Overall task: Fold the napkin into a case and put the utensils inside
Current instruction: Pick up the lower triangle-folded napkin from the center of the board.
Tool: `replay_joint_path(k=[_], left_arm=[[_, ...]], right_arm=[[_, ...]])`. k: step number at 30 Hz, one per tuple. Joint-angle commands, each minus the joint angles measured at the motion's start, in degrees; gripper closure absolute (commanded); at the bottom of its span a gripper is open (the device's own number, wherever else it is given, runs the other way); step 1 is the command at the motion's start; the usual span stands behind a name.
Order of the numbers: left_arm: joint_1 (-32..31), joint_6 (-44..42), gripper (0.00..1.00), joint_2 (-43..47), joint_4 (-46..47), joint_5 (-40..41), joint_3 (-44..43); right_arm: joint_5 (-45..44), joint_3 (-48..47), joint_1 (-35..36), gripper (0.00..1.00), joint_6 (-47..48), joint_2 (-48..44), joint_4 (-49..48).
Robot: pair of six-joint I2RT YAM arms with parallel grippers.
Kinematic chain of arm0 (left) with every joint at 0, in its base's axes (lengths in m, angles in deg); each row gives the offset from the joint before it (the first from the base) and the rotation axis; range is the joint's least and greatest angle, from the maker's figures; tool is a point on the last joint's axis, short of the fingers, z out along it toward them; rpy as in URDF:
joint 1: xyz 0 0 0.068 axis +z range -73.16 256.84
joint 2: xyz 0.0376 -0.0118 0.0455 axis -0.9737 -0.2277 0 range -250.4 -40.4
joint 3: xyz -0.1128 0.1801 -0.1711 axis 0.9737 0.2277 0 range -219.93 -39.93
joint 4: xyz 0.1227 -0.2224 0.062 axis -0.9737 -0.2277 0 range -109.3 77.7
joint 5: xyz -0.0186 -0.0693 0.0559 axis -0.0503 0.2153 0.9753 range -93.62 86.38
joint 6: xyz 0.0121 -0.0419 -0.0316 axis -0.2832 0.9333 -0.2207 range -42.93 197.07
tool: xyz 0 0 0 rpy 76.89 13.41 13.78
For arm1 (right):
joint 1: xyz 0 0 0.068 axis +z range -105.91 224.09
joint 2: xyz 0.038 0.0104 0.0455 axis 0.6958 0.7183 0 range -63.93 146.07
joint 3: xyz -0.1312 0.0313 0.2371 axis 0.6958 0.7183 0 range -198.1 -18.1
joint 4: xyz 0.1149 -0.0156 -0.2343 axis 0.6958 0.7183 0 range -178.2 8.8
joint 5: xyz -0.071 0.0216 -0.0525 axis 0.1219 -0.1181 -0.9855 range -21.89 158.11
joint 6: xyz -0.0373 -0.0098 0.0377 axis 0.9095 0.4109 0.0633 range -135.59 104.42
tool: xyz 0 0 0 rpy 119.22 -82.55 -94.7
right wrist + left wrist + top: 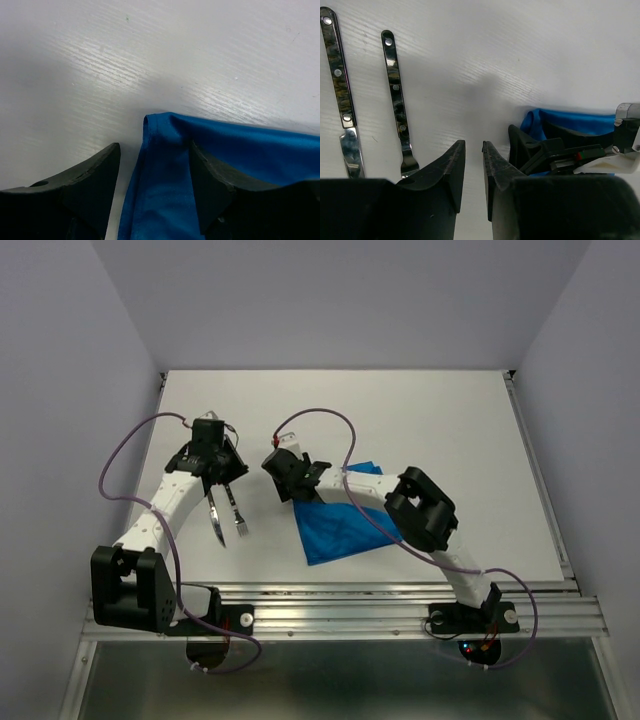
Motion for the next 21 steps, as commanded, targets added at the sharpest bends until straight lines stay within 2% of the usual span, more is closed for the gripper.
replay_joint_path(k=[1, 2, 6, 9, 12, 13, 15, 16, 17, 20, 21], left_arm=[[0.4, -0.9, 0.68, 0.7, 1.1, -0.6, 1.2], [0.4, -0.9, 0.69, 0.7, 1.2, -0.9, 1.4], [0.4, -0.8, 0.69, 1.0, 1.3, -0.8, 1.7], [0.4, -0.8, 0.69, 1.0, 1.5, -0.9, 2.2], [0.4, -0.6, 0.68, 0.8, 2.3, -1.5, 3.1], [0.4, -0.6, 0.68, 0.7, 2.6, -2.1, 3.4], [0.4, -0.5, 0.64, 0.3, 4.0, -4.2, 4.3], [0.4, -0.6, 0.59, 0.0, 4.5, -5.3, 4.6], [0.5, -0.6, 0.45, -0.6, 5.7, -7.5, 5.1], [0.4, -0.3, 0.32, -1.7, 7.5, -10.0, 5.6], [0.4, -0.2, 0.23, -2.5, 8.7, -11.6, 5.9]], right_arm=[[-4.3, -1.5, 0.6, 0.46, -0.2, 2.4, 1.0], [-4.1, -1.5, 0.6, 0.59, -0.2, 2.5, 0.9], [-2.5, -1.4, 0.6, 0.84, -0.7, 2.8, 0.1], [-1.2, -0.6, 0.6, 0.98, -1.1, 1.8, -1.1], [2.0, 2.5, -0.1, 0.99, -1.2, -1.6, -4.6], [5.4, 3.9, -0.7, 0.99, -1.7, -2.8, -5.9], [9.9, 8.9, -2.4, 0.99, -2.1, -7.0, -10.9], [14.0, 10.5, -3.1, 0.99, -2.8, -8.3, -12.2], [16.0, 12.7, -3.7, 0.99, -3.1, -9.2, -13.9], [22.3, 15.1, -5.8, 0.99, -4.1, -11.8, -15.6], [24.1, 16.1, -5.8, 0.99, -4.5, -12.3, -17.5]])
